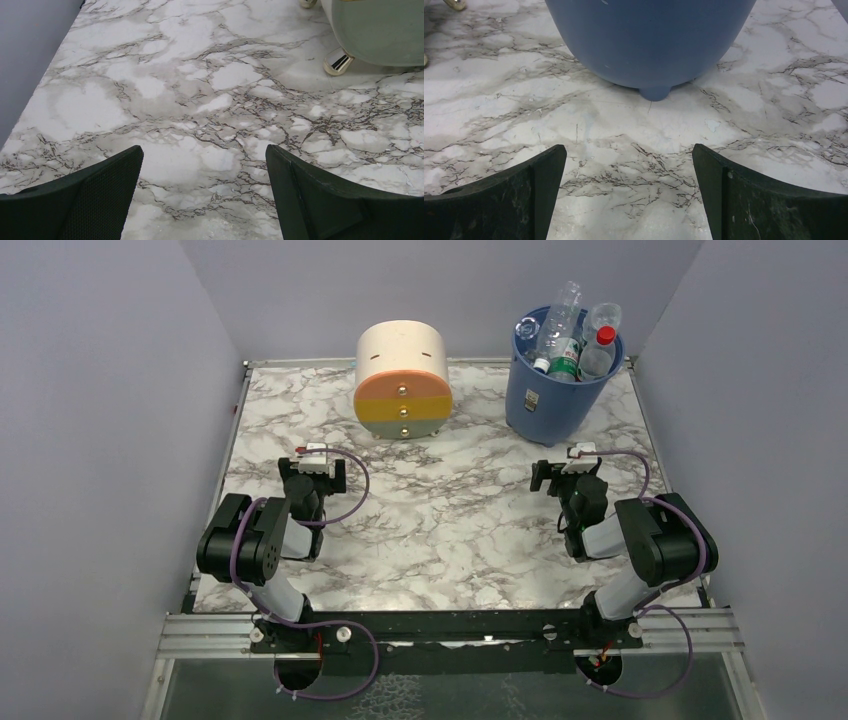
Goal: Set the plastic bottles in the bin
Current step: Reset both arms
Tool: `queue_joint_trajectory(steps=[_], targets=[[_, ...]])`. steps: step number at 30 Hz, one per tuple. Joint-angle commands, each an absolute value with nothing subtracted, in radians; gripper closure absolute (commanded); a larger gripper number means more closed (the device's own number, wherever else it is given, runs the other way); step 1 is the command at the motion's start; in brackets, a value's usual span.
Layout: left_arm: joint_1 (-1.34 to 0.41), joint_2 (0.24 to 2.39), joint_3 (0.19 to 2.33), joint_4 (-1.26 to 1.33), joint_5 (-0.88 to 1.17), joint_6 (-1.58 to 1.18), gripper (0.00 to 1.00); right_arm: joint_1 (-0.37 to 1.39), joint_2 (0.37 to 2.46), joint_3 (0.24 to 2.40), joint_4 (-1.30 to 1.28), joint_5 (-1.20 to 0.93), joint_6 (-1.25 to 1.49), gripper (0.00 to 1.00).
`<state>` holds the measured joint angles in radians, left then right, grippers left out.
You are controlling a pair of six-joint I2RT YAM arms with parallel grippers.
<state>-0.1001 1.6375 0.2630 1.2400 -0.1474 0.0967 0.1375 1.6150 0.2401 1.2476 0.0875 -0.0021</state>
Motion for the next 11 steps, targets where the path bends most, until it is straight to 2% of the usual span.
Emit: queue_joint_trajectory(steps=[1,11], targets=[[-0.096,1.645,0.268,1.270,-0.163,0.083,0.01,0.143,1.619,0.244,1.287,0.069,-0.018,0.01],[-0.094,1.645,0.276,1.255,-0.158,0.082,0.01,0.142,1.619,0.244,1.287,0.069,-0.017,0.01]])
